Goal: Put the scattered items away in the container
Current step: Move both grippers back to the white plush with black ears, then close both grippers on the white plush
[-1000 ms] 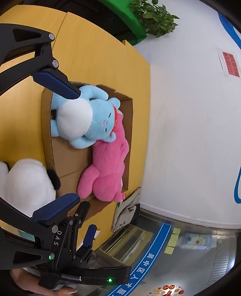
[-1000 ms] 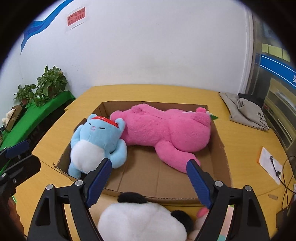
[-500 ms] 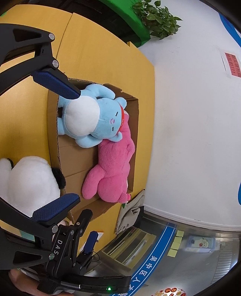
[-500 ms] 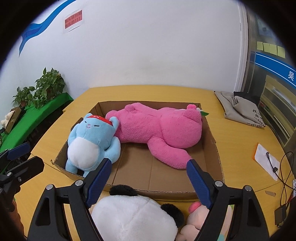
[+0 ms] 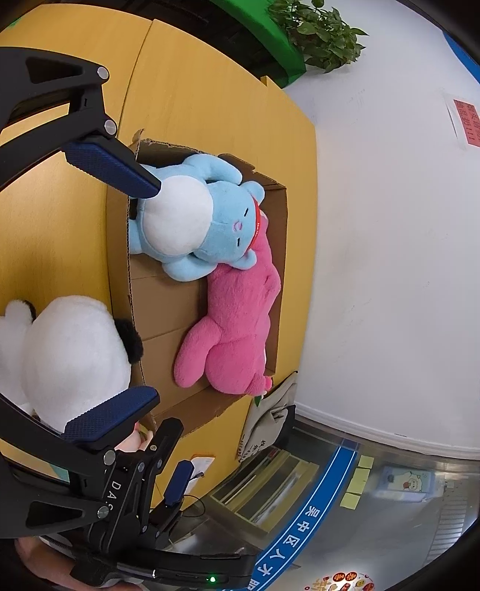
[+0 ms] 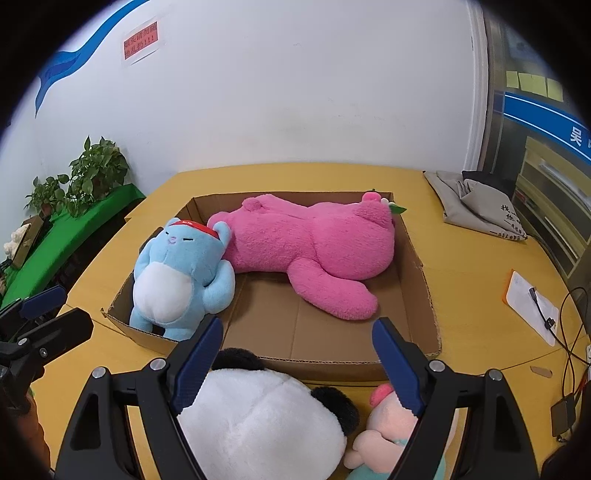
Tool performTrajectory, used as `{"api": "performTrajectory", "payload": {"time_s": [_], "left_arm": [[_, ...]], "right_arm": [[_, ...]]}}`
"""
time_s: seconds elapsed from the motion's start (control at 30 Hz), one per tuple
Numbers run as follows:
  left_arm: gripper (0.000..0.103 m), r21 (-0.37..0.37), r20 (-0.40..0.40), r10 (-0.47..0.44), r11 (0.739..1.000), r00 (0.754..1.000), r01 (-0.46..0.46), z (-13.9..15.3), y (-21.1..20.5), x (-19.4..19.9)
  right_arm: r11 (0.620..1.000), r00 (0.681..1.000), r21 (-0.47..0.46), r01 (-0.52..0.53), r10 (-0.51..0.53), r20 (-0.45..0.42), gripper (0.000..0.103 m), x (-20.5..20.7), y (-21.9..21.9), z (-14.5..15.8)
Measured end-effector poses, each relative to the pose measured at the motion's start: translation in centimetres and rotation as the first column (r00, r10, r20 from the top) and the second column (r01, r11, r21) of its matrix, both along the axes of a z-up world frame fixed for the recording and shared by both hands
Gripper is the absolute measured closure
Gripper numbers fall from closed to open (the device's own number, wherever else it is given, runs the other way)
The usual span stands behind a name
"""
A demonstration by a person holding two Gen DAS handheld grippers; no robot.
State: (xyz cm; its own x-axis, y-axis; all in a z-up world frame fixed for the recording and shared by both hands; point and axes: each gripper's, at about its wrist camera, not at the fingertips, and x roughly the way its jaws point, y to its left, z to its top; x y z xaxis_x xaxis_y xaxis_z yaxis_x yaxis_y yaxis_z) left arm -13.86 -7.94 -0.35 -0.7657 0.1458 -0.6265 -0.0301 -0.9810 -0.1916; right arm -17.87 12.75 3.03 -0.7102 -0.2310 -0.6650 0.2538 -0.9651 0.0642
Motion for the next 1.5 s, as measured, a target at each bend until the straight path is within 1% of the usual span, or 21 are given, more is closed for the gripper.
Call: {"api": "performTrajectory", "payload": {"time_s": [0.43, 0.5, 0.6, 0.67, 0.77, 0.83, 0.87, 0.93, 1.0, 1.1, 1.13, 1.23, 1.27, 1.3, 1.37, 1.4, 1.47, 1.5], "left_arm": [[0.0, 0.002, 0.002, -0.029, 1.0, 1.0, 0.029, -0.2, 1.1, 1.2], [0.0, 0.017, 0.018, -0.047, 0.999, 0.999, 0.047, -0.6, 1.2, 1.2], [0.0, 0.001, 0.046, -0.062, 0.998, 0.997, 0.062, -1.3, 1.4, 1.0], [0.0, 0.006, 0.061, -0.072, 0.997, 0.995, 0.072, -2.0, 1.5, 0.8], [0.0, 0.035, 0.117, -0.111, 0.994, 0.987, 0.108, -4.0, 1.7, 0.0], [0.0, 0.045, 0.142, -0.136, 0.99, 0.981, 0.131, -5.2, 2.0, -0.5], [0.0, 0.058, 0.155, -0.15, 0.988, 0.976, 0.142, -5.9, 2.2, -0.8], [0.0, 0.082, 0.183, -0.177, 0.983, 0.967, 0.164, -7.2, 2.4, -1.3], [0.0, 0.081, 0.209, -0.202, 0.979, 0.957, 0.189, -8.5, 2.8, -1.7], [0.0, 0.075, 0.228, -0.239, 0.971, 0.944, 0.228, -9.9, 3.3, -2.1], [0.0, 0.087, 0.228, -0.251, 0.968, 0.941, 0.236, -10.3, 3.3, -2.3], [0.0, 0.173, 0.233, -0.296, 0.95, 0.926, 0.26, -11.2, 2.7, -3.1], [0.003, 0.19, 0.23, -0.321, 0.941, 0.919, 0.281, -11.4, 2.8, -3.3], [0.008, 0.202, 0.226, -0.345, 0.931, 0.911, 0.303, -11.5, 2.9, -3.4], [0.038, 0.29, 0.218, -0.422, 0.889, 0.88, 0.354, -11.8, 2.8, -3.3], [0.039, 0.311, 0.214, -0.435, 0.879, 0.875, 0.361, -11.8, 2.7, -3.3], [0.049, 0.292, 0.206, -0.438, 0.881, 0.875, 0.372, -11.5, 2.4, -2.6], [0.051, 0.287, 0.204, -0.438, 0.882, 0.875, 0.375, -11.3, 2.2, -2.2]], "right_arm": [[1.0, 1.0, -0.005, 0.014, -0.014, -0.01, 0.02, 1.8, 1.4, 0.3], [1.0, 1.0, -0.008, 0.018, -0.018, -0.016, 0.02, 2.3, 1.8, 0.4], [1.0, 1.0, -0.017, 0.007, -0.008, -0.023, 0.02, 3.4, 2.5, 0.3], [0.999, 1.0, -0.031, -0.013, 0.012, -0.025, 0.02, 4.5, 3.2, -0.1], [0.995, 0.998, -0.075, -0.058, 0.06, 0.024, 0.02, 6.6, 3.7, -1.6], [0.988, 0.987, -0.076, -0.132, 0.138, 0.077, 0.02, 8.0, 2.9, -3.3], [0.986, 0.983, -0.065, -0.156, 0.161, 0.092, 0.02, 8.5, 2.4, -4.0], [0.984, 0.976, -0.052, -0.169, 0.174, 0.13, 0.02, 9.0, 1.5, -5.9], [0.983, 0.969, -0.073, -0.169, 0.179, 0.168, 0.02, 8.6, 1.0, -7.5], [0.985, 0.968, -0.067, -0.161, 0.171, 0.185, 0.02, 7.8, 0.3, -9.2], [0.986, 0.969, -0.061, -0.155, 0.164, 0.185, 0.018, 7.5, 0.1, -9.7], [0.988, 0.974, -0.073, -0.134, 0.145, 0.175, 0.003, 6.9, 0.2, -10.5], [0.989, 0.976, -0.069, -0.13, 0.14, 0.169, 0.0, 6.9, 0.2, -10.7], [0.989, 0.977, -0.065, -0.132, 0.141, 0.161, 0.0, 7.0, 0.2, -10.8], [0.987, 0.976, -0.069, -0.147, 0.156, 0.153, 0.0, 7.0, 0.0, -10.9], [0.985, 0.974, -0.076, -0.158, 0.168, 0.15, 0.0, 7.1, -0.1, -10.8], [0.98, 0.971, -0.087, -0.181, 0.192, 0.143, 0.0, 7.3, -0.2, -10.8], [0.976, 0.969, -0.097, -0.197, 0.209, 0.135, 0.0, 7.5, -0.3, -10.7]]}}
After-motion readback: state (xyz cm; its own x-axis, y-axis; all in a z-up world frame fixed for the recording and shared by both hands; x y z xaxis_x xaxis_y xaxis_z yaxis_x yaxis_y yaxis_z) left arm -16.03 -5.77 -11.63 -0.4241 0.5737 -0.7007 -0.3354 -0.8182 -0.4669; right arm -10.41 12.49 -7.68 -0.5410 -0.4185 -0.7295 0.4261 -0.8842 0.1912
